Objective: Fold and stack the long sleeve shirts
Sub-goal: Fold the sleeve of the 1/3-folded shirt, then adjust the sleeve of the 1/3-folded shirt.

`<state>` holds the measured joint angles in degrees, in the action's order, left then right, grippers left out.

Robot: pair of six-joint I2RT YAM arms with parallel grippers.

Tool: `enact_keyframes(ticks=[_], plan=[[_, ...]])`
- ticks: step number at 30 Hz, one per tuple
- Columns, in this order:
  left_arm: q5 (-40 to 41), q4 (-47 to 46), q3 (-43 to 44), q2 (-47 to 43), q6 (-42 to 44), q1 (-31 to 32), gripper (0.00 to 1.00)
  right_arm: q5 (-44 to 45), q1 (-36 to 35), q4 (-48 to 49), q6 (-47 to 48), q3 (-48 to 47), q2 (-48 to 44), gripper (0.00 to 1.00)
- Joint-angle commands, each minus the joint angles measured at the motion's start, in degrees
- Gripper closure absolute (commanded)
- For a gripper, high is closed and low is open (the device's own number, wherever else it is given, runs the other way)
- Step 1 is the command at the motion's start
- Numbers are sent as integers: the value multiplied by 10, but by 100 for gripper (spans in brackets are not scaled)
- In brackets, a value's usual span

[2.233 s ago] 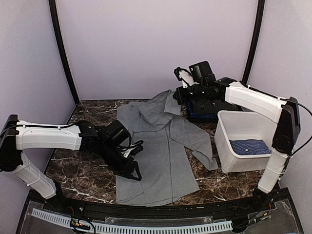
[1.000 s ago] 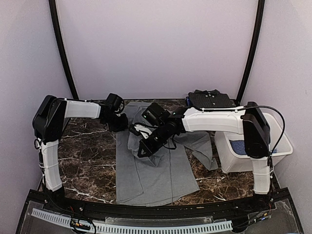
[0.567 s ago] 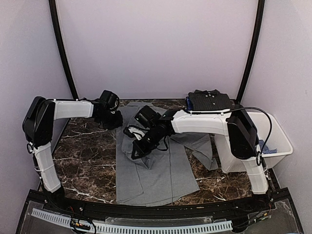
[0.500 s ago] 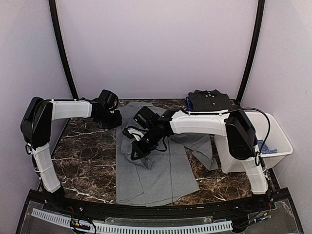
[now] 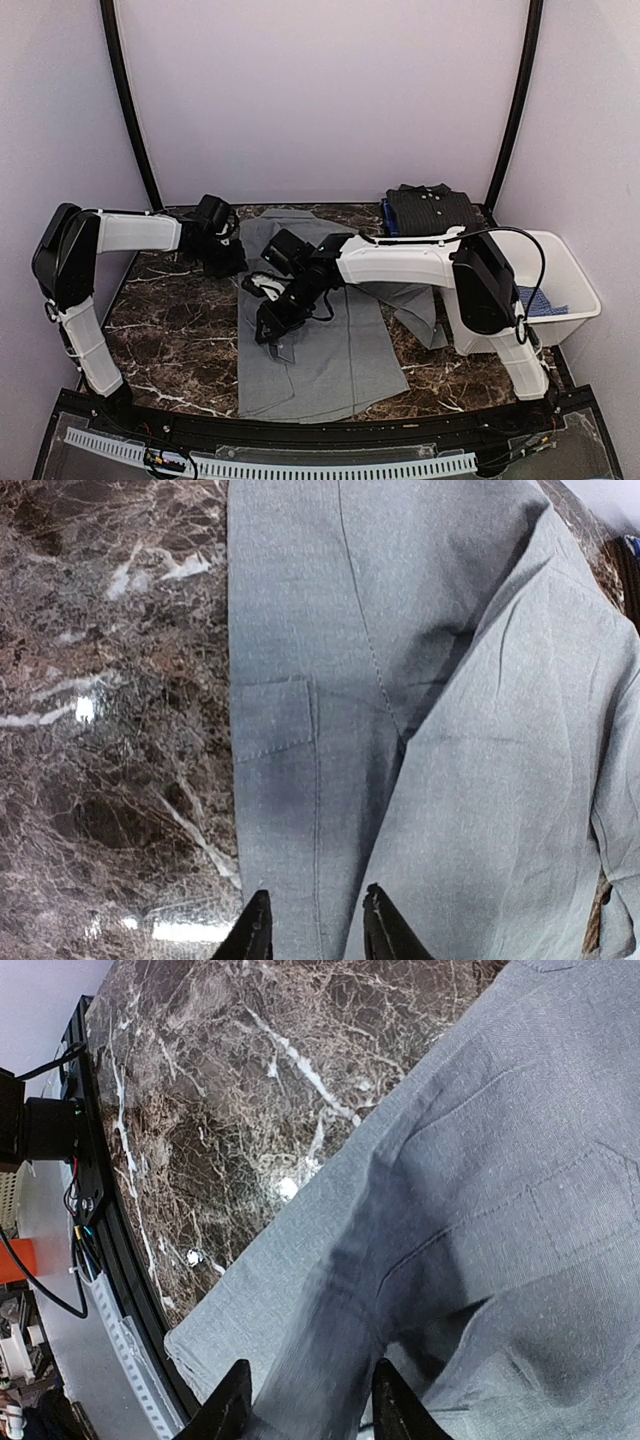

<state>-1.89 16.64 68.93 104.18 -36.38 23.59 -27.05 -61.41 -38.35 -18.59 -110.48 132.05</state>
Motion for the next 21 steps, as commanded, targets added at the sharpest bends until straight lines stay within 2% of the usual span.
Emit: enact_keyframes(ticks=[1, 6, 14, 21], plan=[[-51, -3, -33, -50, 3, -4, 69, 4, -5, 21, -10, 27, -54, 60], [-90, -8, -66, -81, -1, -3, 68, 52, 3, 35, -14, 78, -99, 57], [-157, -29, -123, -115, -14, 7, 68, 71, 36, 129, -42, 177, -160, 54], [-119, 24, -140, -130, -19, 59, 68, 103, 58, 188, -52, 233, -196, 56]])
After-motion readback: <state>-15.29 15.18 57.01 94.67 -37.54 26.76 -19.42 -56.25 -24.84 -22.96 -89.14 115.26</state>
